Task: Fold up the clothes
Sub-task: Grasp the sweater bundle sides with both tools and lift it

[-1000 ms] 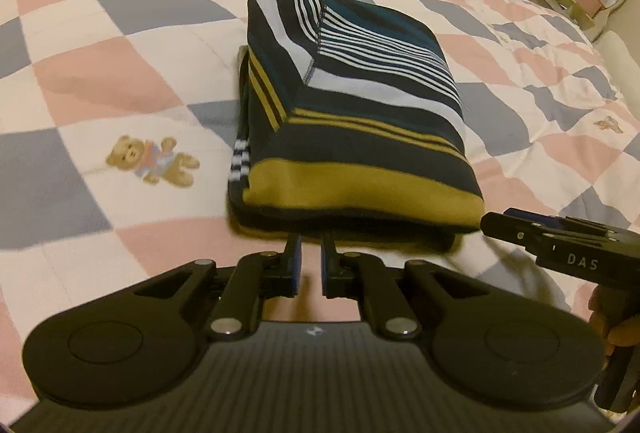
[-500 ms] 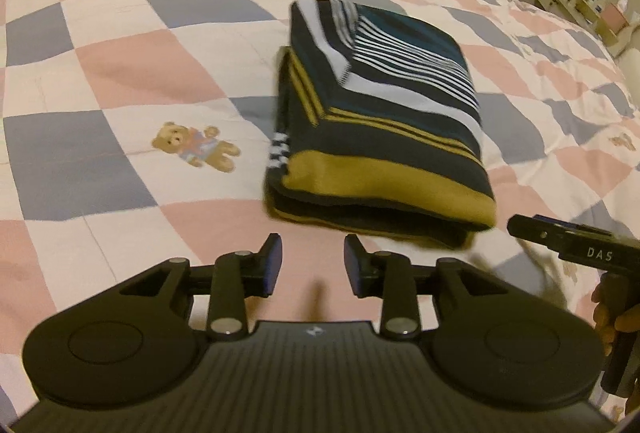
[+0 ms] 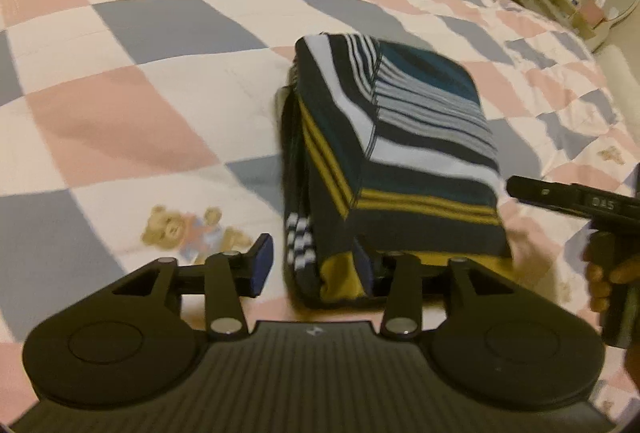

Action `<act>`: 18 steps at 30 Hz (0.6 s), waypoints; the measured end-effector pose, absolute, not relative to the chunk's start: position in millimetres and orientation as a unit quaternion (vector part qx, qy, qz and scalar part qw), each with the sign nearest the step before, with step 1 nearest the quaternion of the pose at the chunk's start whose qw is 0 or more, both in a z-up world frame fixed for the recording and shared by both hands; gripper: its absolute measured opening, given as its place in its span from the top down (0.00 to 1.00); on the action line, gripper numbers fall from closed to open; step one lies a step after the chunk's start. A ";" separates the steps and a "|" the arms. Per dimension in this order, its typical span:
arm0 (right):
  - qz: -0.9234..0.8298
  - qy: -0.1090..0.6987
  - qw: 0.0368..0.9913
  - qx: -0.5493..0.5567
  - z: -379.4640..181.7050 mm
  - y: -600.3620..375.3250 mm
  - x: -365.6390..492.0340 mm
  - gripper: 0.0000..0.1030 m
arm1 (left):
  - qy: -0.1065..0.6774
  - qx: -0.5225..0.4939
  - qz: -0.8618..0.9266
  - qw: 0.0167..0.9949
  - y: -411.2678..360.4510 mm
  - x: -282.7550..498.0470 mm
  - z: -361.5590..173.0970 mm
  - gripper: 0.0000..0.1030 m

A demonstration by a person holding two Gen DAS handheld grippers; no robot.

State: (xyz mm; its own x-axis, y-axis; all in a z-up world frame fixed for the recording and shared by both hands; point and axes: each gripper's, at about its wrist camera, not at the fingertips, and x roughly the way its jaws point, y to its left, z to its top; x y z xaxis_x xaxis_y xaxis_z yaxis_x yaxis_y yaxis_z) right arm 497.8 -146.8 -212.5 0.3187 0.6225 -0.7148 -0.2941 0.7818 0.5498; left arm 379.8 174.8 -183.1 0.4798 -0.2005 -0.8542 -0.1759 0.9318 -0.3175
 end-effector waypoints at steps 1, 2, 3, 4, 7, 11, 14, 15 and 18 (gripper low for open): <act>0.287 0.510 0.790 0.182 -215.9 -149.5 502.8 0.17 | 0.511 -0.193 -0.013 0.837 177.5 384.0 -185.3 0.57; 0.286 0.511 0.785 0.202 -219.9 -152.4 507.8 0.16 | 0.513 -0.201 -0.019 0.835 180.3 388.2 -187.5 0.57; 0.285 0.513 0.779 0.219 -223.9 -155.0 512.6 0.16 | 0.514 -0.209 -0.024 0.832 182.6 392.3 -190.2 0.57; 0.282 0.514 0.776 0.233 -227.3 -156.8 516.6 0.16 | 0.515 -0.216 -0.028 0.829 184.6 396.4 -193.2 0.57; 0.282 0.516 0.765 0.262 -236.1 -160.0 525.6 0.15 | 0.514 -0.240 -0.038 0.823 189.4 405.8 -201.7 0.55; 0.292 0.524 0.752 0.273 -245.3 -158.5 533.7 0.12 | 0.508 -0.270 -0.053 0.817 196.5 417.5 -212.7 0.50; 0.300 0.534 0.742 0.271 -253.6 -157.7 536.6 0.12 | 0.503 -0.289 -0.064 0.812 202.6 426.1 -221.6 0.48; 0.303 0.538 0.739 0.271 -256.5 -157.5 537.5 0.12 | 0.502 -0.299 -0.071 0.808 204.4 429.3 -225.0 0.48; 0.306 0.545 0.726 0.287 -268.1 -160.0 538.7 0.09 | 0.501 -0.325 -0.085 0.798 208.6 439.8 -237.1 0.39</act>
State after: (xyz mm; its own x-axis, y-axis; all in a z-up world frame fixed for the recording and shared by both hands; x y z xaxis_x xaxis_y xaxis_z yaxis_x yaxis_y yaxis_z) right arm 538.7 -160.0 -268.1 0.2184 0.7575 -0.6152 -0.1325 0.6476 0.7504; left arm 439.8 208.6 -237.1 0.4844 -0.4617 -0.7431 -0.1898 0.7738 -0.6044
